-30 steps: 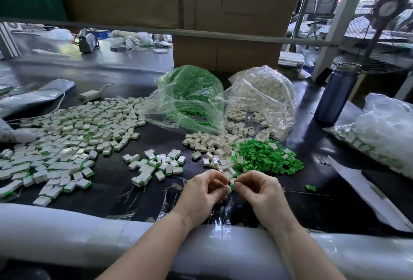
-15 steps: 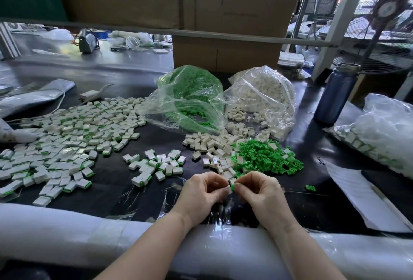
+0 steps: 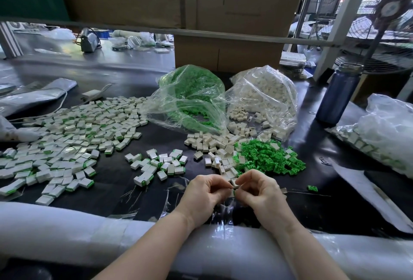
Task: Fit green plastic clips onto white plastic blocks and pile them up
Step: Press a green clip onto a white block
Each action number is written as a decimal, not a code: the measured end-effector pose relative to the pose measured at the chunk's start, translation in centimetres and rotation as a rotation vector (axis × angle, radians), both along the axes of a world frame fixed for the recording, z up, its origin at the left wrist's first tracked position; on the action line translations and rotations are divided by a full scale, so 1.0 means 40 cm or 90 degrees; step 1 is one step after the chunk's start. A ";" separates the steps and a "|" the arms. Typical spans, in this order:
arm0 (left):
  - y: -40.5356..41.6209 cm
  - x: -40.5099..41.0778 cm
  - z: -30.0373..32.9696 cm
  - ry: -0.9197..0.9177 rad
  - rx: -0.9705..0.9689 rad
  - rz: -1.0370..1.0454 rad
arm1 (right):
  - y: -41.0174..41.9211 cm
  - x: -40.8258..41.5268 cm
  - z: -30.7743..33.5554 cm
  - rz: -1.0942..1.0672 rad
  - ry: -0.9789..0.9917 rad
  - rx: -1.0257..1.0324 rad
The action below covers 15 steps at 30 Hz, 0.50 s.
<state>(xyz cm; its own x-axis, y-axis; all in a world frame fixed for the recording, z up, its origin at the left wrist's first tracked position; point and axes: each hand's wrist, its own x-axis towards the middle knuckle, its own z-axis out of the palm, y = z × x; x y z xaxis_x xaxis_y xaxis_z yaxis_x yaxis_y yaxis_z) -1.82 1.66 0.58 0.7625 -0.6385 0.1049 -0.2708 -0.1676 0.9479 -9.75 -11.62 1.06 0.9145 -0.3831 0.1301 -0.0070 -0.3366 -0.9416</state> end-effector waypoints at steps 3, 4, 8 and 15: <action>-0.001 -0.001 -0.001 0.003 0.008 -0.008 | -0.002 0.001 -0.001 0.008 0.006 -0.004; -0.001 -0.002 -0.001 0.000 0.012 -0.010 | -0.003 0.001 -0.001 0.010 0.008 -0.004; 0.000 -0.002 0.000 -0.022 0.027 -0.027 | -0.005 0.000 0.000 0.021 0.013 0.009; 0.002 -0.001 0.003 -0.035 0.038 -0.054 | -0.009 -0.001 0.002 0.049 0.019 0.033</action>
